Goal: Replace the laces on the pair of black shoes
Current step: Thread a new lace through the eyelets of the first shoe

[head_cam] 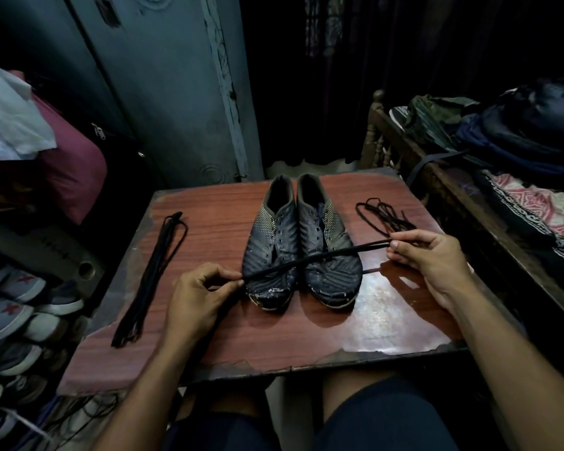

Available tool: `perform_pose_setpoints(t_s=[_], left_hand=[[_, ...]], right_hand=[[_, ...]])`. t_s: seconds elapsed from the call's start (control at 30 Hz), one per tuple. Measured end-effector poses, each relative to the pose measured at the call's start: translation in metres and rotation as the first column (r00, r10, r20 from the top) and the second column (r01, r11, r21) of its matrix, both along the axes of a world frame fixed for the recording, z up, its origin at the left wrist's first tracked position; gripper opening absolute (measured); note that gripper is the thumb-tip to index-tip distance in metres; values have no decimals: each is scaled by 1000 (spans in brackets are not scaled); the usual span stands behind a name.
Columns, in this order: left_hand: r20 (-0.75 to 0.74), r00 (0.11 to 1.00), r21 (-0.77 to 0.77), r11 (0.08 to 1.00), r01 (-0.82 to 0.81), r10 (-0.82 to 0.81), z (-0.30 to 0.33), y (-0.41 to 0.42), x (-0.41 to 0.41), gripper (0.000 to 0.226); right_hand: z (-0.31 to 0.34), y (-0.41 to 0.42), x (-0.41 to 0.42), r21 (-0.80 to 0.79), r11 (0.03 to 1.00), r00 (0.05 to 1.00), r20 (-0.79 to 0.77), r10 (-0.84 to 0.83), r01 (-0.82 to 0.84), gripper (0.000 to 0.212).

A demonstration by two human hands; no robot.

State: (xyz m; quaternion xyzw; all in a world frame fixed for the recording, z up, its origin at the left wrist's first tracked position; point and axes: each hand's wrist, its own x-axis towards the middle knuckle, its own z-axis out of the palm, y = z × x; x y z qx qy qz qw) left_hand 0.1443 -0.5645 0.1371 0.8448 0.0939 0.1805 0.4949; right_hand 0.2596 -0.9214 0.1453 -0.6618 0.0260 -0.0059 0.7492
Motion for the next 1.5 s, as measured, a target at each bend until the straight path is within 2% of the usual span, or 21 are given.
perform_pose_setpoints(t_s=[0.27, 0.47, 0.7, 0.97, 1.17, 1.27, 1.5], left_hand=[[-51, 999, 26, 1000, 3, -2, -1, -4, 1, 12], [-54, 997, 173, 984, -50, 60, 0, -2, 1, 13], [-51, 998, 242, 970, -10, 23, 1, -4, -2, 15], [-64, 996, 361, 932, -30, 57, -4, -6, 1, 20], [-1, 1000, 445, 896, -3, 4, -3, -9, -1, 20], [64, 997, 496, 866, -60, 32, -5, -7, -3, 16], [195, 980, 421, 900, -110, 28, -5, 1, -4, 18]], right_hand=[[0, 0, 0, 24, 1000, 1000, -13, -2, 2, 14], [0, 2, -1, 14, 1000, 1000, -11, -8, 8, 14], [0, 2, 1, 21, 999, 999, -1, -32, 32, 13], [-2, 1, 1, 5, 999, 999, 5, -33, 33, 14], [-1, 2, -1, 0, 999, 999, 3, -35, 35, 14], [0, 3, -1, 3, 999, 999, 10, -40, 40, 14], [0, 3, -4, 1, 999, 999, 15, -32, 32, 15]])
